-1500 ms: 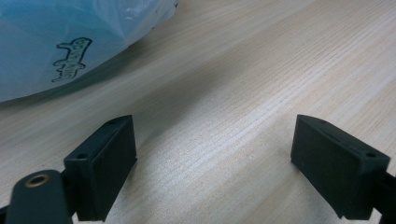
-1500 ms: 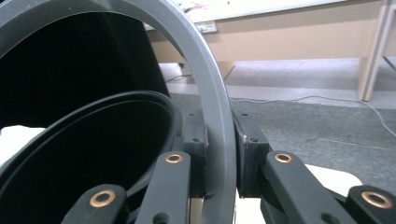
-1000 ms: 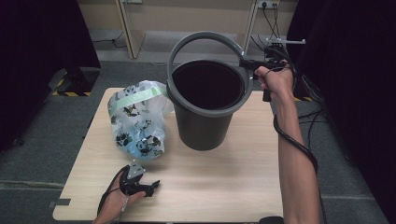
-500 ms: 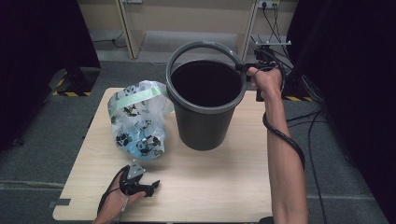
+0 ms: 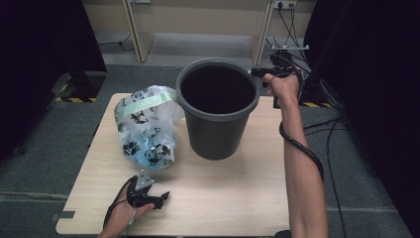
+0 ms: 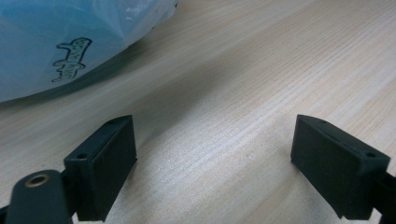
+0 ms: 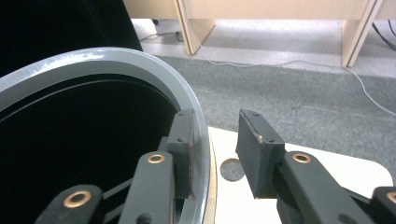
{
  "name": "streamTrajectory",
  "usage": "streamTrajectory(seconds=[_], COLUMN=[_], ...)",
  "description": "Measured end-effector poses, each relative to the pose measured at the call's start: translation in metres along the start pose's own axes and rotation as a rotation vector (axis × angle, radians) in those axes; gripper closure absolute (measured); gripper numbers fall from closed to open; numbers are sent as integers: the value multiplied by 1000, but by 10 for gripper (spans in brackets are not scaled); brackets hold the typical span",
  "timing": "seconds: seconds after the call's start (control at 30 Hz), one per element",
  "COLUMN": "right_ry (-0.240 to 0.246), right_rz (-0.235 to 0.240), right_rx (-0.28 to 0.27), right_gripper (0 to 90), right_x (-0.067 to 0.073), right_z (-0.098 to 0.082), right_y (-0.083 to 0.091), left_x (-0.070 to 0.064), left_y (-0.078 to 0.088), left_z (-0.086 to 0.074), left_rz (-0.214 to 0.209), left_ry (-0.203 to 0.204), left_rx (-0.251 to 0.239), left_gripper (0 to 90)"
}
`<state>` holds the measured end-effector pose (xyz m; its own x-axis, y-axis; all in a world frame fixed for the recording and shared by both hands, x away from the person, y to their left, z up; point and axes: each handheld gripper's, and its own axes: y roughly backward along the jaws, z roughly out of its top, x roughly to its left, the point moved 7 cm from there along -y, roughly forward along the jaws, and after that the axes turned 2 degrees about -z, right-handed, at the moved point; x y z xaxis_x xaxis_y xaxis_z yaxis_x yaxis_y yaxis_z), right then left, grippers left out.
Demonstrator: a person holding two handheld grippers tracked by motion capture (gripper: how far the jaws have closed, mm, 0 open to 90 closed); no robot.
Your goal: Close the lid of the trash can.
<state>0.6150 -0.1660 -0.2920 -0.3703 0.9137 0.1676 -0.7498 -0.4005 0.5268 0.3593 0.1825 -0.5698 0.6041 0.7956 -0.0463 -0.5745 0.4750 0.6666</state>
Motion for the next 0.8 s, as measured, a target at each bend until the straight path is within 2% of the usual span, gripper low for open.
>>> streamTrajectory(seconds=[0.13,0.23,0.3,0.53,0.6,0.67,0.77,0.8], right_ry=[49,69,102,130,123,102,77,78], right_rz=[16,41,35,40,40,36,44,41], right_rx=[-33,-40,-32,-33,-30,-30,-81,-97], right_gripper=[731,785,788,787,784,715,594,582], right_x=[2,5,6,5,5,5,4,3], right_z=[-1,-4,-7,-9,-9,-8,-2,1], right_y=[-2,-5,-8,-9,-9,-7,0,3], left_x=[0,0,0,0,0,0,0,0], left_y=[0,0,0,0,0,0,0,0], left_z=[0,0,0,0,0,0,0,0], left_rz=[0,0,0,0,0,0,0,0], left_ry=[0,0,0,0,0,0,0,0], left_rx=[0,0,0,0,0,0,0,0], left_gripper=[133,134,133,134,133,134,133,134])
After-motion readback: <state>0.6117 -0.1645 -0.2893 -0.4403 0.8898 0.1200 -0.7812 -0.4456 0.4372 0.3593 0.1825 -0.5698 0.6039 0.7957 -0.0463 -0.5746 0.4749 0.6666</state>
